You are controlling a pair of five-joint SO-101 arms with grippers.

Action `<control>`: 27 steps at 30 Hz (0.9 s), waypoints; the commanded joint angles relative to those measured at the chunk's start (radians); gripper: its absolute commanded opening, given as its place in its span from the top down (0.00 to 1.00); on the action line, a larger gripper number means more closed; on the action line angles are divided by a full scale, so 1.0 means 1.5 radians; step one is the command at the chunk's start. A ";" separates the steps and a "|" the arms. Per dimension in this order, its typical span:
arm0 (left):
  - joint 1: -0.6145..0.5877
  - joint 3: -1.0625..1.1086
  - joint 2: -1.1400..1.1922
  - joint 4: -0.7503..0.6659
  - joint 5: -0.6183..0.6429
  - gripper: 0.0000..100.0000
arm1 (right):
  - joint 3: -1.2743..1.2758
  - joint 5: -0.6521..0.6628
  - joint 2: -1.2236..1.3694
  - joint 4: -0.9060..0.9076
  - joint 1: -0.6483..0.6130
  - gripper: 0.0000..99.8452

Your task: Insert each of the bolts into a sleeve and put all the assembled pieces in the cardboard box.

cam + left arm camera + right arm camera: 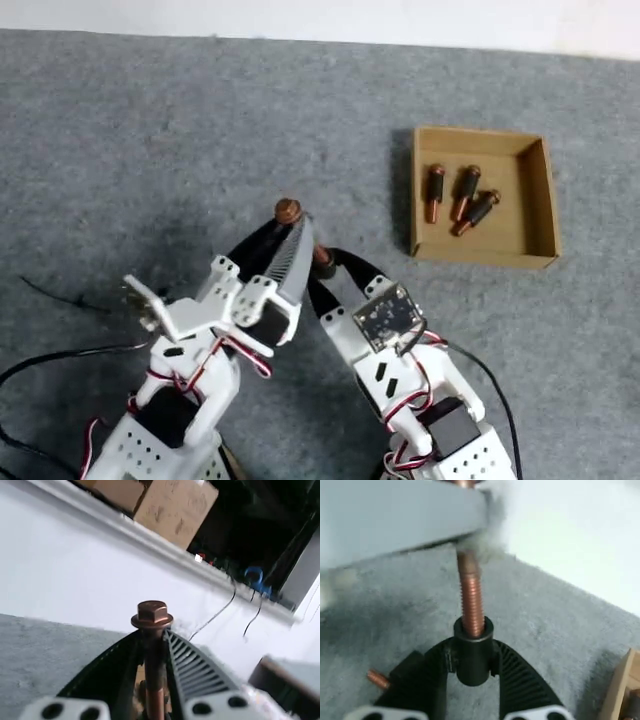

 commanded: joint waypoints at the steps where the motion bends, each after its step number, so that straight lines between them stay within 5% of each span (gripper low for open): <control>1: 0.047 0.013 0.005 0.014 -0.096 0.99 | -0.055 -0.003 -0.012 0.024 0.016 0.99; 7: 0.125 0.013 0.005 0.064 -0.217 0.99 | -0.054 -0.003 -0.012 0.024 0.016 0.99; 27: 0.126 0.013 0.005 0.064 -0.254 0.99 | -0.024 -0.003 -0.012 0.025 0.017 0.99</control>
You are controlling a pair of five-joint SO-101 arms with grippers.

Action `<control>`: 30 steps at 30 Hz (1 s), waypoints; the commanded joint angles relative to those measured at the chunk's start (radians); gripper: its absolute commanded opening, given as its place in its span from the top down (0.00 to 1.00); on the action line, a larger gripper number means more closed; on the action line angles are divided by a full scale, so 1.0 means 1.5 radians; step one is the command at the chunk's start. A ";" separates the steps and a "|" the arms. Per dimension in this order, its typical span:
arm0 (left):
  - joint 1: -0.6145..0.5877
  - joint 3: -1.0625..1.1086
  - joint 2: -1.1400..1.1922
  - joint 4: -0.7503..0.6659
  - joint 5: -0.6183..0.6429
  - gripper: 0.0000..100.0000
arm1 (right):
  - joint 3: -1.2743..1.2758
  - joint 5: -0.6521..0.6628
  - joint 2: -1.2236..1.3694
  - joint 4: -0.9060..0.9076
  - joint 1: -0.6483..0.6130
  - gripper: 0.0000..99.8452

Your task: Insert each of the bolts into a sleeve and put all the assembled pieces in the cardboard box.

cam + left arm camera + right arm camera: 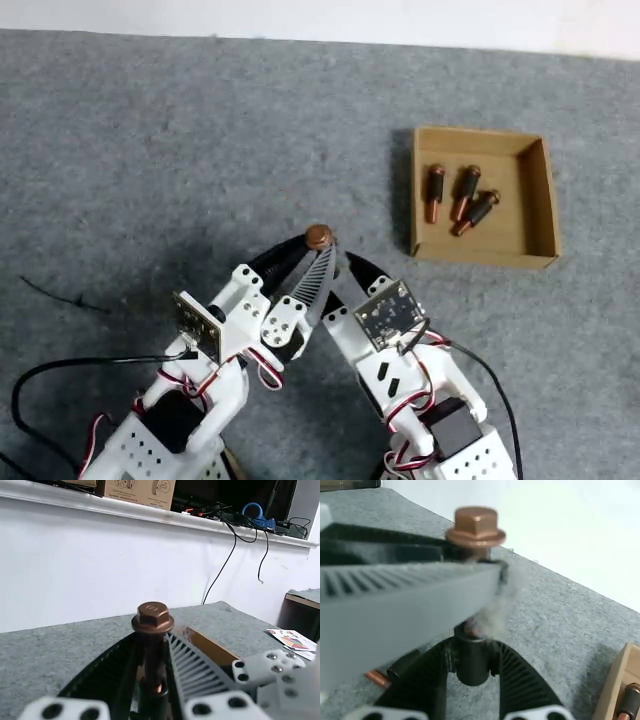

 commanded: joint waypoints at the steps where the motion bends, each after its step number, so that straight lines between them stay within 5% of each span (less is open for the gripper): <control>1: 0.022 0.012 0.003 -0.003 -0.047 0.99 | -0.017 -0.003 -0.011 0.002 0.007 0.99; 10: 0.025 0.012 0.003 -0.001 -0.056 0.75 | -0.017 -0.003 -0.011 0.001 0.043 0.99; 18: 0.020 0.012 0.003 -0.003 -0.059 0.84 | -0.017 -0.003 -0.011 0.001 0.054 0.99; 30: -0.048 0.012 0.002 -0.036 -0.055 0.84 | -0.004 -0.003 -0.011 -0.004 0.053 0.99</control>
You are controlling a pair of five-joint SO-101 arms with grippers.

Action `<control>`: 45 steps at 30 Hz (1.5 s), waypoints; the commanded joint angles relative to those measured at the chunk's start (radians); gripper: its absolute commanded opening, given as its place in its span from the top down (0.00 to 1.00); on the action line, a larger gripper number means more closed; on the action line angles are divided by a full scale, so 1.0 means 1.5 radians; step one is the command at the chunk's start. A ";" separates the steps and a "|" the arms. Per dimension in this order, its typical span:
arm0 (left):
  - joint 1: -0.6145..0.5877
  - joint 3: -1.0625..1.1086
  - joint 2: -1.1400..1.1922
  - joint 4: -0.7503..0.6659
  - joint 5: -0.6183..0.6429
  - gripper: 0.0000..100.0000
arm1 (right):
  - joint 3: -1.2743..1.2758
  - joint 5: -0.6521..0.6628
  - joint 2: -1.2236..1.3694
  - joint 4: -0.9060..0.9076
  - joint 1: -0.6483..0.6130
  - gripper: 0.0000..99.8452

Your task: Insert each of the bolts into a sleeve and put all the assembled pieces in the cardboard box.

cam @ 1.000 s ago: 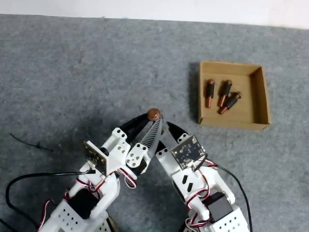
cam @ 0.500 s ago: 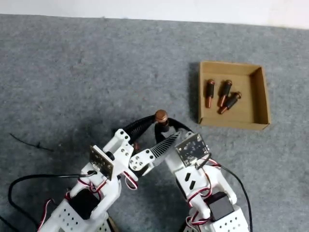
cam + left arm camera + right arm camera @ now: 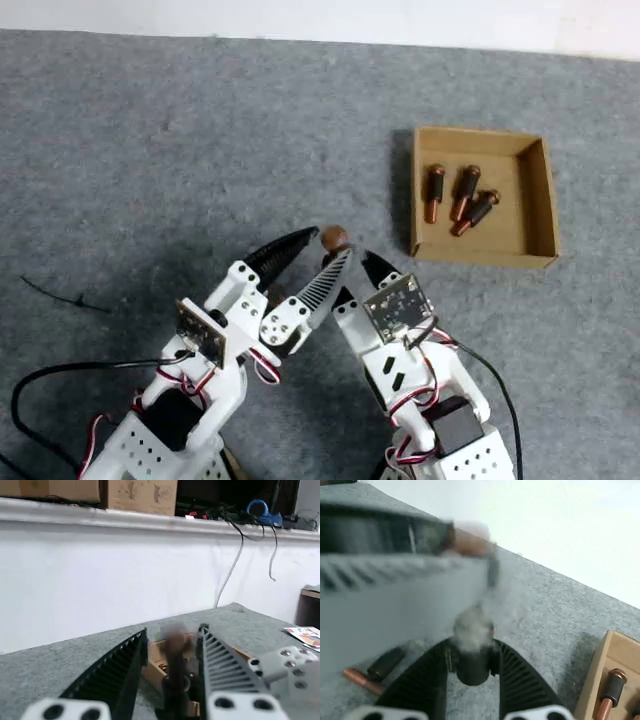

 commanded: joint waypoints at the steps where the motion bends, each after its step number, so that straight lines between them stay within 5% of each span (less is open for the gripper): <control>1: -0.008 0.012 0.002 -0.020 -0.002 0.84 | -0.009 -0.003 -0.011 -0.004 0.008 0.99; 21: -0.085 0.012 0.001 -0.026 -0.003 0.85 | 0.009 -0.003 -0.011 -0.004 0.010 0.99; 26: -0.090 0.012 0.003 -0.021 -0.006 0.93 | 0.010 -0.003 -0.011 -0.004 0.015 0.99; 28: -0.112 0.012 0.003 -0.019 -0.006 1.00 | 0.011 -0.003 -0.011 -0.004 0.032 0.99; 34: -0.227 0.012 0.003 0.070 -0.003 0.99 | 0.019 -0.007 -0.010 -0.027 0.106 0.99; 40: -0.333 0.012 -0.002 0.083 -0.004 0.99 | 0.133 -0.007 -0.010 -0.193 0.120 0.99; 45: -0.350 0.012 0.003 0.094 -0.003 0.99 | 0.170 -0.007 -0.010 -0.187 0.120 0.99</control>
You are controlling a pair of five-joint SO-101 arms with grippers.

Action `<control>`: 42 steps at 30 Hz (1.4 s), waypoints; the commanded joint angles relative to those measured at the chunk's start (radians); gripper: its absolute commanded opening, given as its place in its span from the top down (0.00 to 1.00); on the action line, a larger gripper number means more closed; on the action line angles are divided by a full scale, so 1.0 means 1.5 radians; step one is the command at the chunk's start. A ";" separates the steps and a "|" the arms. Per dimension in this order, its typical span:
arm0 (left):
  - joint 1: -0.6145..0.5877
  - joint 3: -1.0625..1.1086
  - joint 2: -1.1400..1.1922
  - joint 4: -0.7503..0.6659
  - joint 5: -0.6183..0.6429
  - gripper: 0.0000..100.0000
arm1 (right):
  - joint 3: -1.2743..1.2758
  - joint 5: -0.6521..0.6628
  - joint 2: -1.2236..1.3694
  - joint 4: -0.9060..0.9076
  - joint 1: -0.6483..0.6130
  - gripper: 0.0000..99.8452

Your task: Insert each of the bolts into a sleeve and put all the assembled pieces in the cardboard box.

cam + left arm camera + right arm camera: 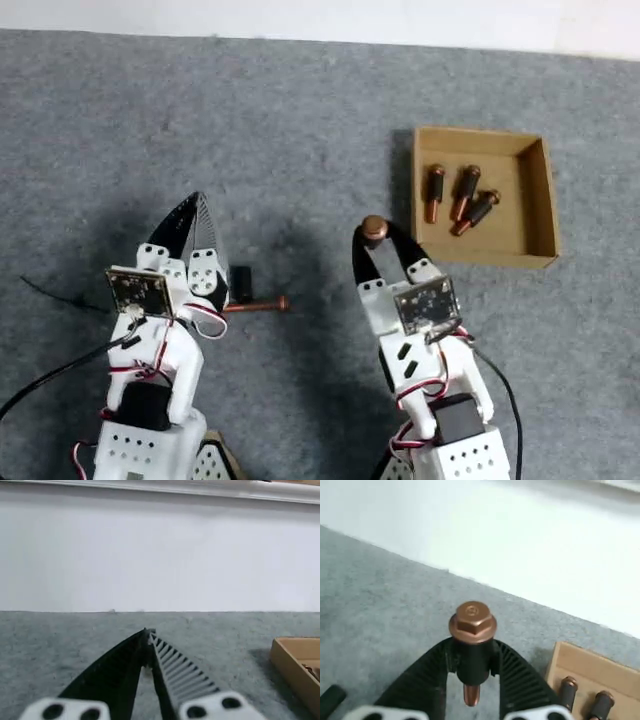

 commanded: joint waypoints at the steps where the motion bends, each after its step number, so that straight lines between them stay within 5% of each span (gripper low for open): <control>1: -0.010 0.012 0.003 0.016 -0.003 0.99 | 0.107 -0.006 -0.010 -0.031 0.010 0.99; 11: -0.011 0.012 0.003 0.023 -0.004 0.99 | 0.107 -0.004 -0.007 -0.028 0.018 0.99; 33: -0.011 0.012 0.003 0.035 -0.004 0.99 | 0.053 -0.003 0.006 -0.038 0.242 0.99; 42: -0.011 0.012 0.003 0.034 -0.004 0.99 | -0.290 -0.007 0.468 -0.077 0.261 0.99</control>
